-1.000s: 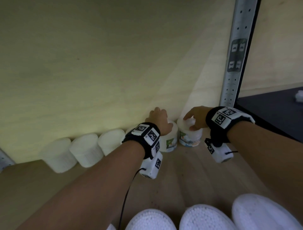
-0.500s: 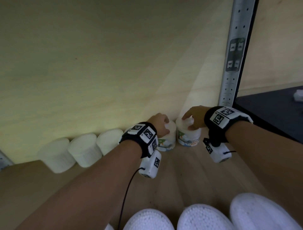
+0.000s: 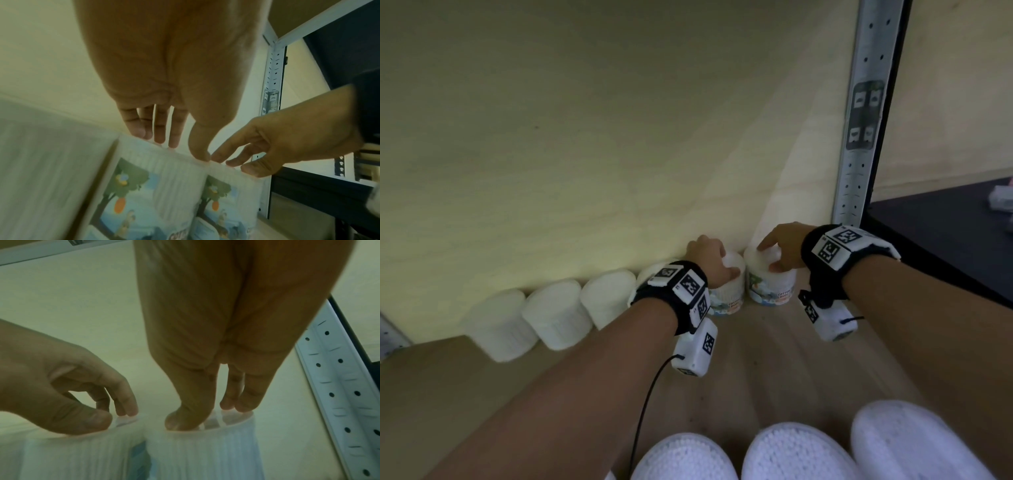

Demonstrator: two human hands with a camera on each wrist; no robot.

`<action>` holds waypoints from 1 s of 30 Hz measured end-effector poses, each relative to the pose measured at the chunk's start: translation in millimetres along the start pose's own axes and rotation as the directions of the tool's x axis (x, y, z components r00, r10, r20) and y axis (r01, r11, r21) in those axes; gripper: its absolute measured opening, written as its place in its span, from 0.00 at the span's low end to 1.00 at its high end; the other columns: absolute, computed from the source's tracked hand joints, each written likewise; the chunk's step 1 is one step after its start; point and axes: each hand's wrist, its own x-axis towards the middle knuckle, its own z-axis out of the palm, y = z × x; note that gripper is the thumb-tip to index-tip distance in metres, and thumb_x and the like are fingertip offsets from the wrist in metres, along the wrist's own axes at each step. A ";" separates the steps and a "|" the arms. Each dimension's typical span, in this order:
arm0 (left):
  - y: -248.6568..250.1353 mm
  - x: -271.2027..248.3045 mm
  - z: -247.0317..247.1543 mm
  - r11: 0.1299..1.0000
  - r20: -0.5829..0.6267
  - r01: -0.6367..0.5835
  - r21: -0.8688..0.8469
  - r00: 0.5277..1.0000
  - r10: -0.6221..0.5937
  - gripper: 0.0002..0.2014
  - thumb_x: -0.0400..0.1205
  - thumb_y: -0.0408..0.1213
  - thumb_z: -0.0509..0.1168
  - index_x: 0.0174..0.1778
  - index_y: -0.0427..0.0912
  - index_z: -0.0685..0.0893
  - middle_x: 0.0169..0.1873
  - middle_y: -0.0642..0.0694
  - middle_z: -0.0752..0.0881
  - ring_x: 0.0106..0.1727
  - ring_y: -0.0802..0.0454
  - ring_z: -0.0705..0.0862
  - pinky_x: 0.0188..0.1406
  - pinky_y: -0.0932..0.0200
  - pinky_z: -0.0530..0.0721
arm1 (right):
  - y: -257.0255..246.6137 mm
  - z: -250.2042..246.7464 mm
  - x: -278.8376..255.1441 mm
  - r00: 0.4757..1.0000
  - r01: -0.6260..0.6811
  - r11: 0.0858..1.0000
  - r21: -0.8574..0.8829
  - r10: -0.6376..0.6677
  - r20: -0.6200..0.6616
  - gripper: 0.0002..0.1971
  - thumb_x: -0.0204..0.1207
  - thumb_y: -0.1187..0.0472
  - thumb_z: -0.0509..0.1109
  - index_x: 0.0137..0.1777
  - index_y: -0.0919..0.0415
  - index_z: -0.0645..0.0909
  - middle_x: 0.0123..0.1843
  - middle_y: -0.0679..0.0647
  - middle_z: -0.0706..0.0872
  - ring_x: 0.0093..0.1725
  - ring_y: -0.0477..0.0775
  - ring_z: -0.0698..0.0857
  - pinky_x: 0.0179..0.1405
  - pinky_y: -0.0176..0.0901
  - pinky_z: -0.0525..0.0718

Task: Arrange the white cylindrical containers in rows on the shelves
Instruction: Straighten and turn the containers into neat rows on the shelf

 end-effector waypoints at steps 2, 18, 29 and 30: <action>0.0 -0.4 -2.0 1.000 -0.004 -0.027 0.000 1.000 0.027 0.26 0.78 0.50 0.70 0.68 0.39 0.78 0.70 0.39 0.75 0.69 0.41 0.76 0.66 0.49 0.78 | 0.2 0.9 0.8 1.000 -0.001 1.000 -0.001 0.001 -0.005 0.30 0.78 0.52 0.70 0.79 0.54 0.70 0.79 0.55 0.72 0.76 0.59 0.74 0.76 0.50 0.73; 9.8 -16.1 -16.7 0.974 0.138 -0.165 0.154 0.980 0.144 0.26 0.80 0.44 0.70 0.72 0.38 0.76 0.71 0.40 0.76 0.70 0.41 0.77 0.67 0.51 0.76 | -4.4 3.0 -9.3 0.999 -0.023 0.999 -0.033 0.023 0.024 0.31 0.78 0.50 0.70 0.79 0.54 0.69 0.79 0.54 0.71 0.77 0.57 0.73 0.75 0.46 0.71; 35.8 -59.8 -19.4 0.917 0.301 -0.306 0.254 0.927 0.226 0.18 0.77 0.44 0.73 0.54 0.37 0.77 0.53 0.36 0.79 0.46 0.47 0.75 0.44 0.57 0.73 | -7.8 4.0 -51.5 0.992 -0.036 0.998 -0.047 0.041 0.120 0.34 0.71 0.49 0.77 0.74 0.62 0.75 0.75 0.57 0.76 0.72 0.58 0.78 0.71 0.43 0.74; 38.5 -65.4 -19.5 0.911 0.312 -0.320 0.262 0.921 0.234 0.20 0.77 0.44 0.73 0.57 0.36 0.77 0.55 0.36 0.79 0.46 0.46 0.76 0.44 0.56 0.73 | -7.5 6.4 -56.4 0.991 -0.041 0.999 -0.035 0.045 0.124 0.33 0.71 0.49 0.77 0.73 0.64 0.76 0.74 0.58 0.77 0.71 0.59 0.79 0.69 0.43 0.75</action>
